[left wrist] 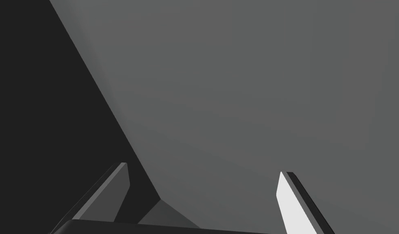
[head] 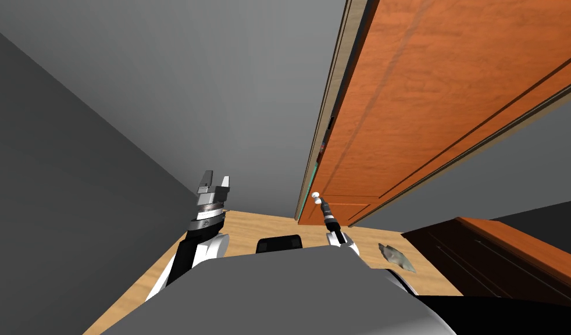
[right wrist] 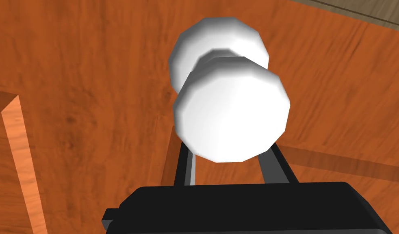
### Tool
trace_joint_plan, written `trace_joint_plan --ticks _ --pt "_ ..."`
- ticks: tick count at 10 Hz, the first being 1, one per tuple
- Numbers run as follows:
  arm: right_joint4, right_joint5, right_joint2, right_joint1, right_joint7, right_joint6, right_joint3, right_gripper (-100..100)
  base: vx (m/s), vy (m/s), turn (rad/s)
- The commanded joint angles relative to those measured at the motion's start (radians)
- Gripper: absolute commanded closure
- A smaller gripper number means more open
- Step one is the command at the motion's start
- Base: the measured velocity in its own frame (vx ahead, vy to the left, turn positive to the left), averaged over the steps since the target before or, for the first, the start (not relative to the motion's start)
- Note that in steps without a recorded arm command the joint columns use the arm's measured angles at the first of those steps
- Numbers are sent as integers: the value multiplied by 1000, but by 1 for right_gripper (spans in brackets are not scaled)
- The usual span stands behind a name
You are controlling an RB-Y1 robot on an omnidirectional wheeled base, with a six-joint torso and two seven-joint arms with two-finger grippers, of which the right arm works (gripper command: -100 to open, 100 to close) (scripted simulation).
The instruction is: Pull the door open
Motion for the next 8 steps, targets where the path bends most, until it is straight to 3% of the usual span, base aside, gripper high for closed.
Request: trace_joint_plan --ticks 1,5,8 --pt "48 3 12 -30 -11 -24 14 100 -13 -3 7" --pt "50 -47 8 -36 -130 -19 38 100 -45 -24 63" --pt "51 -63 7 -38 -178 -17 47 100 -38 -7 32"
